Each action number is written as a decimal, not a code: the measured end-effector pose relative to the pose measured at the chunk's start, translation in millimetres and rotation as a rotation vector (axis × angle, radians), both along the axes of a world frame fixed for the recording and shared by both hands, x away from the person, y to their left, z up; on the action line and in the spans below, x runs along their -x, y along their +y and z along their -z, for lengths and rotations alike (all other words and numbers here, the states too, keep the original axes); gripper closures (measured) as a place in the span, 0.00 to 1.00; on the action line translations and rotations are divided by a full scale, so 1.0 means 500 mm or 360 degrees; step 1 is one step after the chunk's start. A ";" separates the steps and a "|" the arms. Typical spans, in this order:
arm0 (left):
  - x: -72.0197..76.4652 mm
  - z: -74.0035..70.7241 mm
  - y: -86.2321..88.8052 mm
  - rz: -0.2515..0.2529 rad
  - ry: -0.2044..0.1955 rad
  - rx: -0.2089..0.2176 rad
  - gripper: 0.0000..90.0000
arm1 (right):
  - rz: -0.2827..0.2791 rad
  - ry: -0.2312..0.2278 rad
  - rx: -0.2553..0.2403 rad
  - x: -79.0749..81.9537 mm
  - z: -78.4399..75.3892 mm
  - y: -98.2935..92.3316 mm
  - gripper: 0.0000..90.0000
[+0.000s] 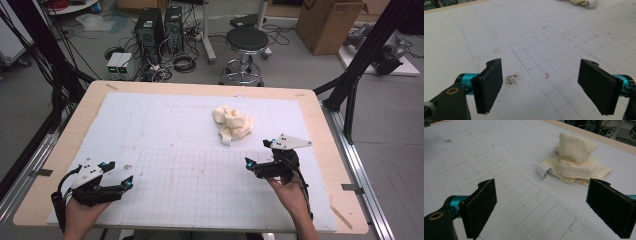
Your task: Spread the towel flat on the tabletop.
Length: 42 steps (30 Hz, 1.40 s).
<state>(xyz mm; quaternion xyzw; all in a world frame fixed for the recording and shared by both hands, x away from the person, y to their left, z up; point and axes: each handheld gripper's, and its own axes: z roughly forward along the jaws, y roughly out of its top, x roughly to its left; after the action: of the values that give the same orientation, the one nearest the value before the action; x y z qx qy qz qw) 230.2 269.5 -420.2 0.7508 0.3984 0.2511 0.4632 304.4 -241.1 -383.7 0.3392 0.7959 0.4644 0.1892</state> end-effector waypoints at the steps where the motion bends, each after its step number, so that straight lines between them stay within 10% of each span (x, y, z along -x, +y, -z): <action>1: 0.000 -0.001 0.000 0.0000 -0.0001 0.0000 0.23 | 0.0005 0.0002 -0.0005 -0.006 -0.003 0.003 0.10; 23: -0.004 -0.002 -0.004 0.0024 -0.0017 0.0023 0.23 | 0.0066 -0.0040 0.0143 -0.149 -0.063 0.068 0.45; 42: -0.006 -0.003 -0.010 0.0038 -0.0020 0.0020 0.23 | 0.0194 0.0099 0.0300 -0.245 0.059 0.107 0.50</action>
<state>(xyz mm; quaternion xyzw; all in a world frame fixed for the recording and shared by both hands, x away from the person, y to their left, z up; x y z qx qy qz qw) 233.1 264.5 -418.6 0.7509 0.3882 0.2477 0.4734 426.9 -187.8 -413.0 0.3819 0.8194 0.3644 0.2233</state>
